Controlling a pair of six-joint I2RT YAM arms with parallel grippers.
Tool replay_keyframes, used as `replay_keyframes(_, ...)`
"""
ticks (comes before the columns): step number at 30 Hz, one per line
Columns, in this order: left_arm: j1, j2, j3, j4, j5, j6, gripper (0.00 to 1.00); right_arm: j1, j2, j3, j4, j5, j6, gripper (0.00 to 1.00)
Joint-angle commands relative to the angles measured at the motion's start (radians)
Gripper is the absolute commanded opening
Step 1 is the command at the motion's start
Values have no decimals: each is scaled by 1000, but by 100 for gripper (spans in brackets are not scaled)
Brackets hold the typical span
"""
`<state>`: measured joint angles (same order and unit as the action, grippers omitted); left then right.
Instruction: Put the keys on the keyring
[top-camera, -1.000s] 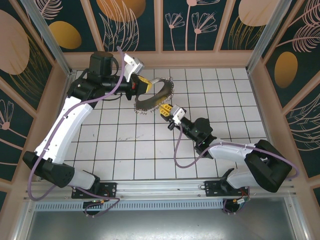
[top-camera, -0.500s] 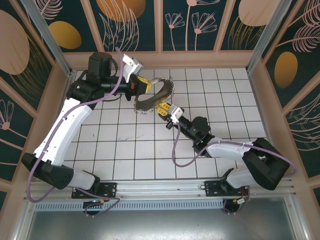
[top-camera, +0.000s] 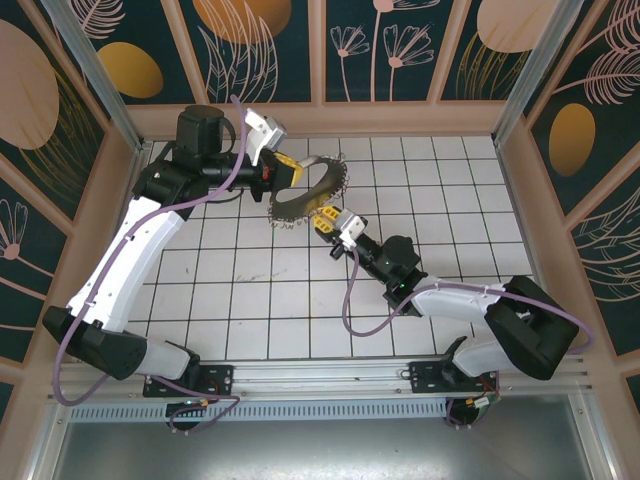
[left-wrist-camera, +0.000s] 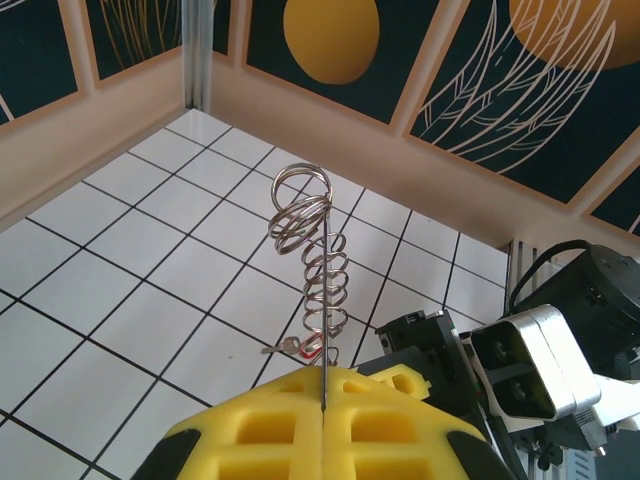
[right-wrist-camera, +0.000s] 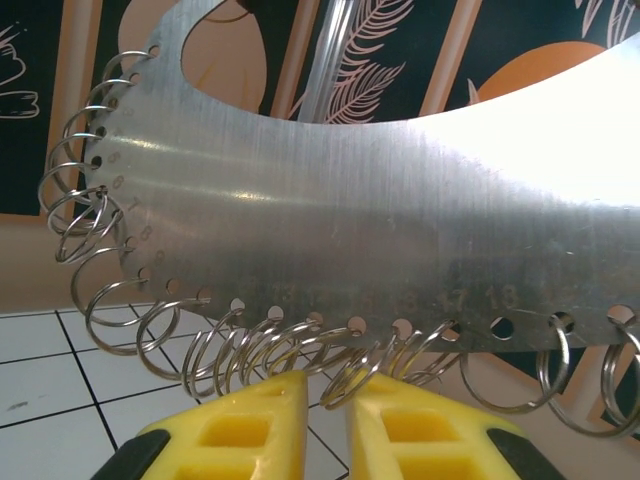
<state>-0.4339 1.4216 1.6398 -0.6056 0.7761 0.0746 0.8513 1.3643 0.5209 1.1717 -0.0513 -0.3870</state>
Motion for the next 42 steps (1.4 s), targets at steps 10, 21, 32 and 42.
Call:
replay_keyframes(10, -5, -42, -14, 42, -10, -23, 0, 14, 1, -19, 100, 60, -1, 11)
replay_keyframes(21, -5, -43, -23, 62, -9, -38, 0, 24, 9, -22, 136, 86, -10, 10)
replay_keyframes(32, -5, -70, -62, 120, -87, -86, 0, 43, 20, -38, 182, 152, -27, 0)
replay_keyframes(42, -4, -84, -158, 261, -136, -228, 0, 40, -8, -48, 172, 170, -26, 0)
